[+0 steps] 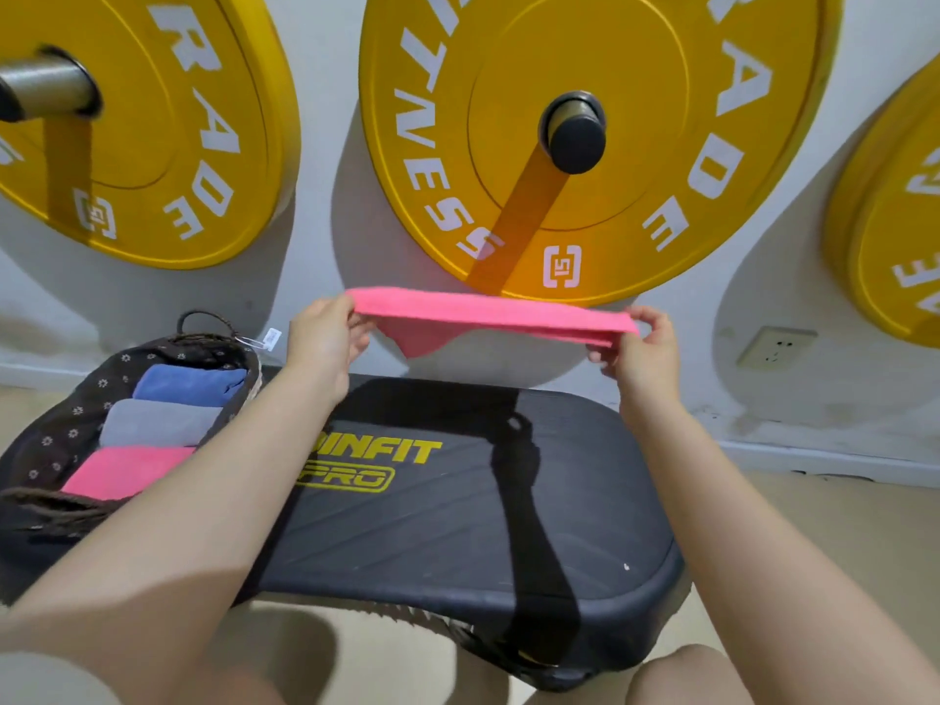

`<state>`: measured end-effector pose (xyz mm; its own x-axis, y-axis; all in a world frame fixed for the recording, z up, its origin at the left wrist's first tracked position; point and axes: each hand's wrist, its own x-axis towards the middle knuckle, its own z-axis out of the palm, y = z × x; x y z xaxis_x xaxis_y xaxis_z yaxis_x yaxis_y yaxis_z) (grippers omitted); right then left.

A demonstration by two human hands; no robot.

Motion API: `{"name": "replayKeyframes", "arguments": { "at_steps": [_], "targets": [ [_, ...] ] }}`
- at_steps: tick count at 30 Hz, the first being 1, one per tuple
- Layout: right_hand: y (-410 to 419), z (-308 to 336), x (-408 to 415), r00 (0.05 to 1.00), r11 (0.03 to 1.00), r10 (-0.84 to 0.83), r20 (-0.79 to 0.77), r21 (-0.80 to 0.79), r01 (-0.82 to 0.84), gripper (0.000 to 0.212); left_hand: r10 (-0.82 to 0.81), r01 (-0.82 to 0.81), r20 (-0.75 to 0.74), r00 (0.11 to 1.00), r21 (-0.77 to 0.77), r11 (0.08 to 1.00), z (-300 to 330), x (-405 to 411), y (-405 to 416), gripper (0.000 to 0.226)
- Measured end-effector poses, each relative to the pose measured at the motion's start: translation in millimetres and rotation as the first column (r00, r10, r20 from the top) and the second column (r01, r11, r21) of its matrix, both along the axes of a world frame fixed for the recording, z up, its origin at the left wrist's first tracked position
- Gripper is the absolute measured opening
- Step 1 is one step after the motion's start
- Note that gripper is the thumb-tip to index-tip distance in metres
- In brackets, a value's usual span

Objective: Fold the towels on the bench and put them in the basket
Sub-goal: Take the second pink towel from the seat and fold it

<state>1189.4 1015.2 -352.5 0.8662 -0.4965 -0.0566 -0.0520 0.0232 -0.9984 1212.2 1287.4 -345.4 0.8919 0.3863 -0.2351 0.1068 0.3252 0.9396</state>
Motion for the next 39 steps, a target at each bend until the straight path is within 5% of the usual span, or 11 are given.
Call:
{"name": "replayKeyframes", "arguments": {
  "at_steps": [4, 9, 13, 16, 19, 21, 26, 31, 36, 38, 39],
  "targets": [
    [-6.1, -60.5, -24.3, 0.957, 0.978, 0.094, -0.276, -0.155, -0.14, 0.02, -0.034, 0.094, -0.275, 0.961, 0.208, 0.974, -67.2, -18.9, 9.2, 0.018],
    [-11.3, -101.7, -56.5, 0.729, 0.844, 0.426, -0.536, -0.055, -0.533, 0.022, -0.135, 0.329, -0.434, 0.891, 0.411, 0.85, -122.6, -44.5, 25.4, 0.018],
    [-15.9, -115.4, -60.8, 0.589, 0.775, 0.48, -0.65, 0.0, -0.632, 0.02, -0.198, 0.629, -0.658, 0.727, 0.521, 0.577, -140.4, -48.5, 33.1, 0.023],
    [-22.4, -123.9, -63.9, 0.438, 0.691, 0.499, -0.748, 0.038, -0.721, 0.018, -0.205, 0.734, -0.73, 0.652, 0.539, 0.414, -142.8, -51.5, 39.0, 0.025],
    [-32.8, -131.4, -68.3, 0.218, 0.546, 0.566, -0.795, 0.163, -0.822, 0.022, -0.208, 0.821, -0.795, 0.57, 0.564, 0.094, -146.1, -56.2, 43.2, 0.012],
    [-38.5, -136.7, -69.0, 0.147, 0.472, 0.583, -0.799, 0.186, -0.862, 0.033, -0.225, 0.816, -0.797, 0.561, 0.578, -0.017, -151.6, -60.3, 45.8, 0.004],
    [-34.8, -144.4, -73.1, 0.279, 0.453, 0.543, -0.792, -0.003, -0.892, 0.013, -0.201, 0.771, -0.785, 0.586, 0.616, -0.161, -161.6, -63.9, 51.9, 0.004],
    [-34.8, -146.9, -81.2, 0.365, 0.464, 0.604, -0.709, -0.059, -0.884, 0.005, -0.318, 0.904, -0.921, 0.224, 0.318, -0.285, -160.0, -64.5, 51.6, 0.01],
    [-33.2, -155.8, -84.3, 0.438, 0.555, 0.636, -0.636, -0.017, -0.832, 0.012, -0.314, 0.908, -0.948, 0.053, 0.177, -0.381, -148.2, -58.5, 47.1, 0.016],
    [-32.8, -158.8, -83.8, 0.464, 0.613, 0.62, -0.633, 0.021, -0.79, 0.015, -0.405, 0.93, -0.912, 0.061, 0.199, -0.308, -145.4, -56.4, 48.9, 0.019],
    [-33.9, -160.5, -82.7, 0.496, 0.648, 0.615, -0.613, 0.034, -0.761, 0.02, -0.511, 0.956, -0.853, 0.104, 0.227, -0.184, -145.6, -54.2, 52.0, 0.022]
  ]
}}
